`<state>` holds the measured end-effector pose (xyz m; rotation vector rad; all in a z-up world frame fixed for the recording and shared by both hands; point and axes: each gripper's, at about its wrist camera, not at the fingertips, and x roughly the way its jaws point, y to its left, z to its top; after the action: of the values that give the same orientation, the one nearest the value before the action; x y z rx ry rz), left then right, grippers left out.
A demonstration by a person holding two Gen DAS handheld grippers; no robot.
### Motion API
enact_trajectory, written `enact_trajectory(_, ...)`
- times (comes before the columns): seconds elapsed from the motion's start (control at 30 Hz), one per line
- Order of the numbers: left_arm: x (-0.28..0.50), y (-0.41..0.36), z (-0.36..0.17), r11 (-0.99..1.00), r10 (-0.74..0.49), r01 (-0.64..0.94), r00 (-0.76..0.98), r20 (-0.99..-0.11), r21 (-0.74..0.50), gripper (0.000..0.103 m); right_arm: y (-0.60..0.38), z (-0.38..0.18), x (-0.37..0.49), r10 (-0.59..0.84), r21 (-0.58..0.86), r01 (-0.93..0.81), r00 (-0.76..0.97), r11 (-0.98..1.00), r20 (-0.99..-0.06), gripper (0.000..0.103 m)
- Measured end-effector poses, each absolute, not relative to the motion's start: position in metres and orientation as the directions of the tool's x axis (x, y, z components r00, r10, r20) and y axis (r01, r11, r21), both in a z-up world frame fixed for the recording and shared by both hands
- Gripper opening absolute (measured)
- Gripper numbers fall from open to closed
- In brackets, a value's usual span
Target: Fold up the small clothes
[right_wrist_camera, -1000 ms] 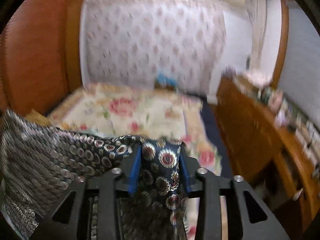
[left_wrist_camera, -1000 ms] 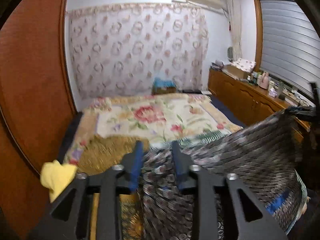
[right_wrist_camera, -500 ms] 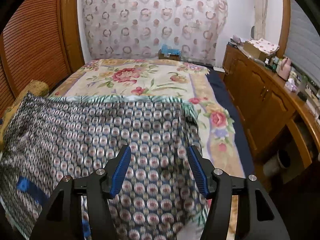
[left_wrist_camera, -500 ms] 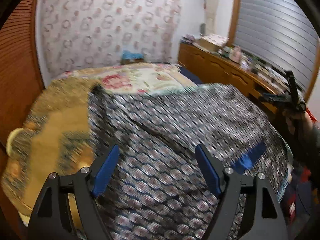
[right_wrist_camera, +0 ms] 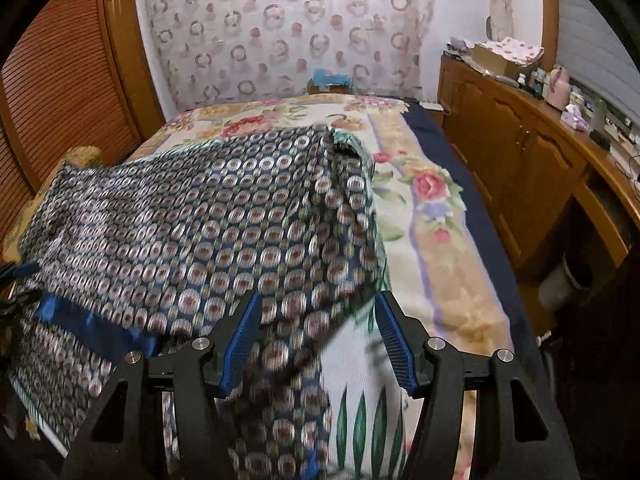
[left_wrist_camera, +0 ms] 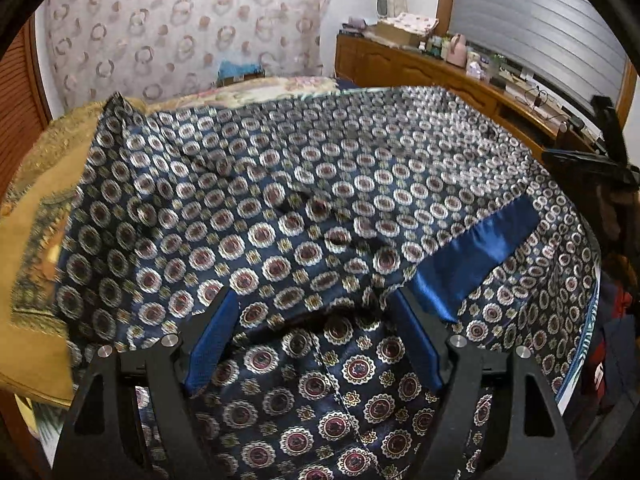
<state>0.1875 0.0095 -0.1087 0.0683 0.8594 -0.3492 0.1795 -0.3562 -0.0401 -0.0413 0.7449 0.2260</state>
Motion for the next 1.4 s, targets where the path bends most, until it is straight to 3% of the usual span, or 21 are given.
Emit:
enact_trajectory(0.07, 0.188, 0.009, -0.114, 0.942, -0.265, 0.328, 0.594, -0.76, -0.073, 0.081, -0.361, -0.041, 0.17, 0.199, 0.043, -0.233, 0.705, 0.972, -0.681, 0.061)
enact_trajectory(0.2, 0.186, 0.001, -0.118, 0.939, -0.237, 0.343, 0.589, -0.773, -0.026, 0.089, -0.357, -0.045, 0.156, 0.211, 0.026, -0.269, 0.688, 0.963, -0.694, 0.049)
enact_trajectory(0.4, 0.186, 0.0, -0.118, 0.942, -0.226, 0.335, 0.589, -0.776, -0.02, 0.091, -0.353, -0.054, 0.134, 0.199, -0.012, -0.298, 0.666, 0.955, -0.719, 0.037)
enact_trajectory(0.47, 0.185, -0.001, -0.118, 0.942, -0.224, 0.335, 0.59, -0.776, -0.018, 0.091, -0.356, -0.058, 0.129, 0.175, -0.034, -0.29, 0.662, 0.957, -0.729, 0.03)
enact_trajectory(0.6, 0.186, -0.001, -0.118, 0.942, -0.223, 0.334, 0.59, -0.776, -0.017, 0.091, -0.366, -0.058, 0.121, 0.186, -0.017, -0.286, 0.666, 0.958, -0.722, 0.007)
enact_trajectory(0.73, 0.186, 0.001, -0.118, 0.942, -0.224, 0.334, 0.589, -0.776, -0.018, 0.091, -0.375, -0.051, 0.096, 0.145, -0.056, -0.254, 0.704, 0.966, -0.695, 0.003)
enact_trajectory(1.07, 0.186, 0.002, -0.118, 0.943, -0.223, 0.333, 0.59, -0.776, -0.017, 0.092, -0.394, -0.044, 0.063, 0.137, -0.014, -0.199, 0.725, 0.98, -0.675, 0.003)
enact_trajectory(1.17, 0.187, 0.0, -0.117, 0.943, -0.222, 0.333, 0.59, -0.776, -0.017, 0.092, -0.387, -0.029, 0.07, 0.14, -0.008, -0.187, 0.762, 0.982, -0.632, 0.026)
enact_trajectory(1.23, 0.187, 0.0, -0.118, 0.943, -0.222, 0.333, 0.59, -0.777, -0.017, 0.092, -0.383, -0.022, 0.081, 0.185, 0.035, -0.207, 0.769, 0.978, -0.612, 0.054)
enact_trajectory(1.4, 0.187, -0.002, -0.117, 0.943, -0.219, 0.331, 0.591, -0.776, -0.014, 0.092, -0.37, -0.018, 0.131, 0.261, 0.14, -0.224, 0.733, 0.964, -0.628, 0.058)
